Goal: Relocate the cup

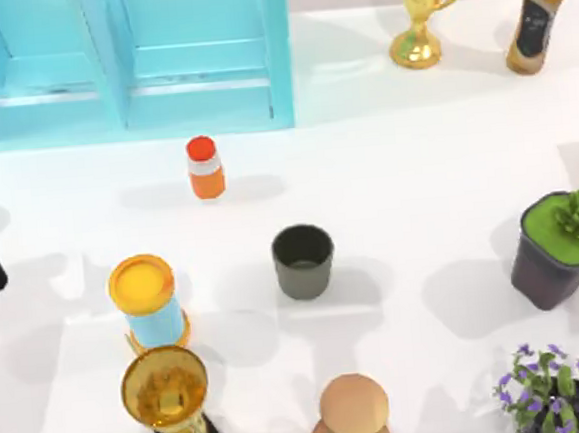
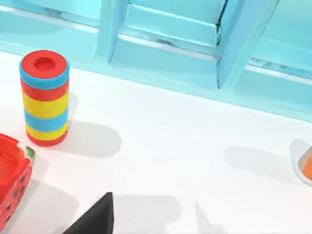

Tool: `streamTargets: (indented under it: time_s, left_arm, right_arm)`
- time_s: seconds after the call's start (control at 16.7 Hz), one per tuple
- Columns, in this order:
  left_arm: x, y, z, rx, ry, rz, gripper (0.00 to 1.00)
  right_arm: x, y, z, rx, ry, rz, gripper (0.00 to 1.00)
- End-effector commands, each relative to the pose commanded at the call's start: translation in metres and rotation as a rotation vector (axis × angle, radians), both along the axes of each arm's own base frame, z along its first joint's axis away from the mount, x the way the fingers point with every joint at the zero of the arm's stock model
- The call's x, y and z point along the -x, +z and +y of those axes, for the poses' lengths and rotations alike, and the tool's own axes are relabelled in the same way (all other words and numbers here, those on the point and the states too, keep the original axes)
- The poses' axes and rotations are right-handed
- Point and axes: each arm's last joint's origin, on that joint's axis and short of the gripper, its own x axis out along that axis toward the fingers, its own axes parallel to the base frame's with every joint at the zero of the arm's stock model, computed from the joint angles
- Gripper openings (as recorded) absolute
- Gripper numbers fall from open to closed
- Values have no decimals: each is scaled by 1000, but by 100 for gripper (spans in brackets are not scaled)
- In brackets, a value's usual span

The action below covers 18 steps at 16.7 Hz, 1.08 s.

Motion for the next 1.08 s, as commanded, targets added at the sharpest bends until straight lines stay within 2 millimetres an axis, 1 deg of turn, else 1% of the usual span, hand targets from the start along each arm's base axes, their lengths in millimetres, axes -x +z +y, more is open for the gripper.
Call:
streamTargets:
  time_s: [0.12, 0.24, 0.3, 0.42, 0.48, 0.6, 0.72, 0.78, 0.9, 1.08]
  left_arm:
    - [-28, 28, -9, 45, 4, 152, 100]
    - [-64, 50, -23, 76, 5, 308, 100]
    - [-84, 57, -33, 85, 4, 385, 100]
    - [-123, 65, -59, 88, -2, 536, 100]
    - [-142, 65, -75, 82, -8, 609, 100]
    - [-176, 57, -112, 55, -26, 746, 100]
    - [-201, 43, -154, 16, -50, 863, 100]
    - [-210, 34, -175, -6, -65, 912, 100]
    - [-219, 18, -215, -50, -97, 992, 100]
    - [-215, -1, -265, -109, -154, 1072, 100]
  right_arm:
    - [0, 0, 0, 0, 0, 0, 100]
    - [0, 0, 0, 0, 0, 0, 100]
    - [0, 0, 0, 0, 0, 0, 100]
    - [0, 0, 0, 0, 0, 0, 100]
    - [0, 0, 0, 0, 0, 0, 100]
    - [0, 0, 0, 0, 0, 0, 100]
    - [0, 0, 0, 0, 0, 0, 100]
    - [0, 0, 0, 0, 0, 0, 100]
    - [0, 0, 0, 0, 0, 0, 100]
    - [0, 0, 0, 0, 0, 0, 100]
